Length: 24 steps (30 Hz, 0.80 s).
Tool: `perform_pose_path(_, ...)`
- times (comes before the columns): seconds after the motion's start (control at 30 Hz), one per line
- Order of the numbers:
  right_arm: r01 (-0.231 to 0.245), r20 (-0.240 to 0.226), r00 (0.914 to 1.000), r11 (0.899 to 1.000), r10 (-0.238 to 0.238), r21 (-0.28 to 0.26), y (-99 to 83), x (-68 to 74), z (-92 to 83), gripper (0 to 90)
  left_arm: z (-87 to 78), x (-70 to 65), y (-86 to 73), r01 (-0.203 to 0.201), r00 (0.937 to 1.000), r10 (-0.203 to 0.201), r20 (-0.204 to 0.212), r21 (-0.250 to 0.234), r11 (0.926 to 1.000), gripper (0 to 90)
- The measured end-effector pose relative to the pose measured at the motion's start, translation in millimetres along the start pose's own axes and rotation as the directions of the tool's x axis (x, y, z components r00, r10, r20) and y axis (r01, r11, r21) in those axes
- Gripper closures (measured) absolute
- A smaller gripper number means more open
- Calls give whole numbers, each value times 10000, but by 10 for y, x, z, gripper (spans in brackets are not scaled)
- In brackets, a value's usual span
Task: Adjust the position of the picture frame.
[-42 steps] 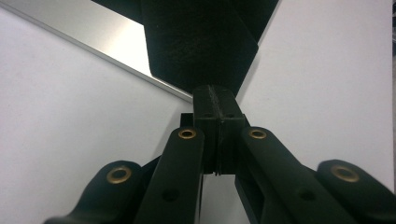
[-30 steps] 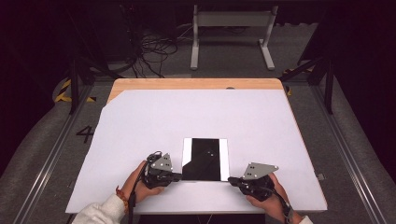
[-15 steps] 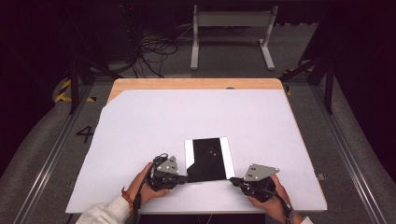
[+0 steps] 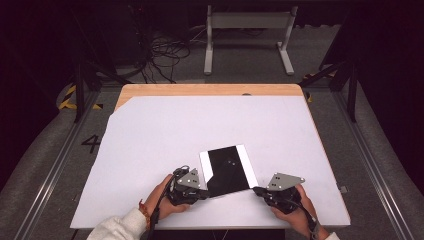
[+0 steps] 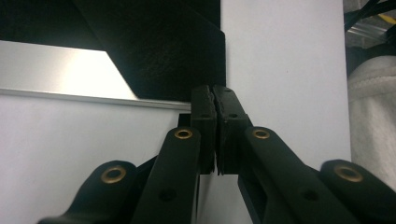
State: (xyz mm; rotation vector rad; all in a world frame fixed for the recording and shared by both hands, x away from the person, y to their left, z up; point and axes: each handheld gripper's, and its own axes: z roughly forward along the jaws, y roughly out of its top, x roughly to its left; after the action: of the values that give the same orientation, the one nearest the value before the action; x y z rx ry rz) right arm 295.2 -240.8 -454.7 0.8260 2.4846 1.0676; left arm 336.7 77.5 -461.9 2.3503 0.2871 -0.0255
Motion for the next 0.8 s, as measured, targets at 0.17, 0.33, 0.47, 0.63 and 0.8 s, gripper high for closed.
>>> perform_pose_path(0.17, -162, 120, 9998, 9999, 161, 47, -27, -21, 15, 900, 63, -24, 71, -206, 9998, 206, 3, 62, 9998, 877)
perform_pose_path(0.33, -424, 516, 9978, 9991, 428, -76, -41, -71, 20, 900, 109, -14, 112, -263, 9995, 263, 194, -4, 9997, 878)
perform_pose_path(0.47, -700, 674, 9952, 9973, 713, -216, -44, -109, 40, 900, 142, -1, 140, -228, 9992, 229, 329, -37, 9997, 884)
perform_pose_path(0.63, -639, 991, 9929, 9978, 656, -200, -15, -140, 75, 900, 157, 25, 157, -196, 9984, 199, 526, -68, 9998, 892)
perform_pose_path(0.8, -684, 1212, 9901, 9975, 702, -191, -21, -178, 65, 900, 110, 57, 172, -370, 9983, 378, 449, -185, 9991, 897)
